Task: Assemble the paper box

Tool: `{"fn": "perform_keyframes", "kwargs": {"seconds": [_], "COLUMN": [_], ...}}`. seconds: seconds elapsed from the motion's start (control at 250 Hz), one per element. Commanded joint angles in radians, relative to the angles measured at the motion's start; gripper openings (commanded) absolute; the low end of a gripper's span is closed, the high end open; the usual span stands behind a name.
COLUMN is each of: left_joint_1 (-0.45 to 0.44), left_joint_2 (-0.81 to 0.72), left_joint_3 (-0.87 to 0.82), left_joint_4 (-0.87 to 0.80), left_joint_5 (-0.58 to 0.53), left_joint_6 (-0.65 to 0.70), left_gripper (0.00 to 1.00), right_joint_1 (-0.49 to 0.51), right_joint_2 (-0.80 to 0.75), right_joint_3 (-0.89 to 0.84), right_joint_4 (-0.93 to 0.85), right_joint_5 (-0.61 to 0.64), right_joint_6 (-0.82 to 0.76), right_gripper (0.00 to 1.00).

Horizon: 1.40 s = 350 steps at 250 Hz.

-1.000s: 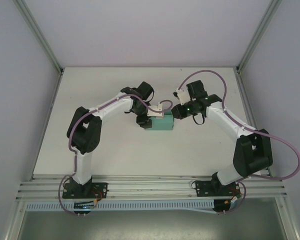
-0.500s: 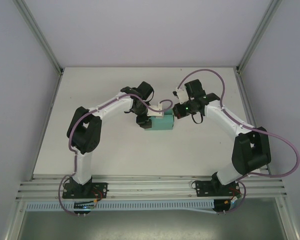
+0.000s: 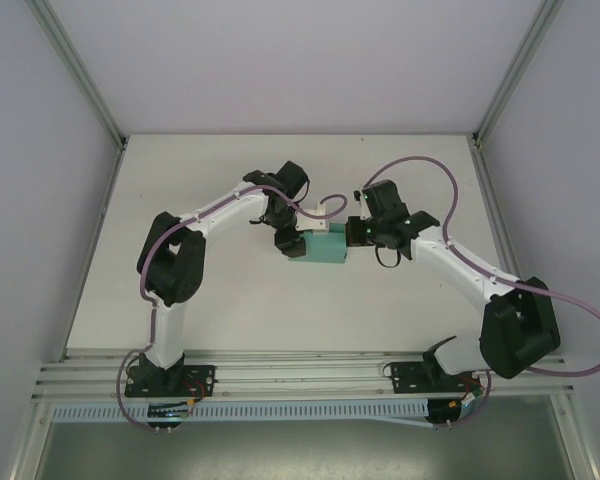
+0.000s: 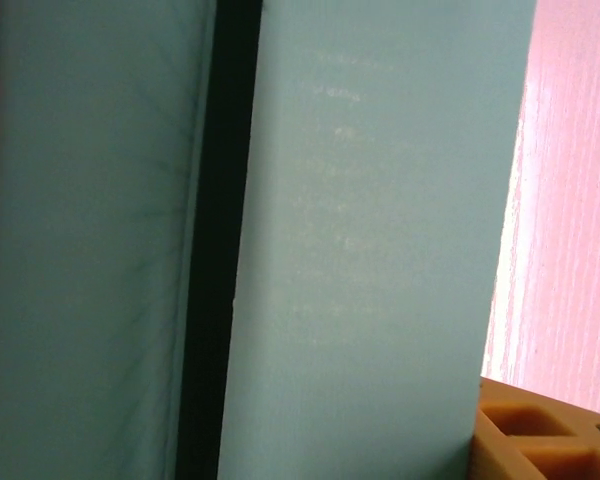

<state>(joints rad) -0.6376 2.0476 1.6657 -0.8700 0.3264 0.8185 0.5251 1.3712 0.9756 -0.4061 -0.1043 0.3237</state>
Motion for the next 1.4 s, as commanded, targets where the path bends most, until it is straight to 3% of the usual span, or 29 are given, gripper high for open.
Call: {"fn": "perform_keyframes", "kwargs": {"seconds": [0.0, 0.292, 0.512, 0.695, 0.739, 0.883, 1.011, 1.395], "left_joint_1": [-0.009, -0.018, -0.022, -0.022, -0.022, -0.024, -0.024, -0.019], "left_joint_2": [0.039, 0.054, 0.054, 0.049, 0.045, 0.032, 0.007, -0.178], "left_joint_3": [0.041, 0.06, 0.065, 0.079, 0.084, 0.103, 0.115, 0.032], "left_joint_4": [-0.04, -0.056, -0.06, -0.058, -0.059, -0.072, -0.073, 0.12], "left_joint_5": [0.015, 0.027, 0.029, 0.062, 0.068, 0.09, 0.113, -0.038], "left_joint_6": [-0.035, -0.047, -0.05, -0.067, -0.075, -0.093, -0.11, -0.325], "left_gripper": [0.56, 0.56, 0.56, 0.68, 0.75, 0.79, 0.98, 0.98], "right_joint_1": [0.025, 0.083, 0.13, 0.154, 0.157, 0.173, 0.18, 0.228], "right_joint_2": [-0.03, -0.051, -0.089, -0.094, -0.091, -0.076, -0.077, -0.007], "right_joint_3": [-0.055, -0.183, -0.223, -0.318, -0.334, -0.344, -0.329, -0.148], "right_joint_4": [0.039, 0.166, 0.155, 0.195, 0.217, 0.255, 0.239, 0.031], "right_joint_5": [0.109, 0.197, 0.28, 0.361, 0.374, 0.425, 0.438, 0.476], "right_joint_6": [0.117, 0.23, 0.297, 0.243, 0.216, 0.199, 0.209, 0.23], "right_gripper": [0.0, 0.0, 0.0, 0.0, 0.0, 0.0, 0.0, 0.0]}}
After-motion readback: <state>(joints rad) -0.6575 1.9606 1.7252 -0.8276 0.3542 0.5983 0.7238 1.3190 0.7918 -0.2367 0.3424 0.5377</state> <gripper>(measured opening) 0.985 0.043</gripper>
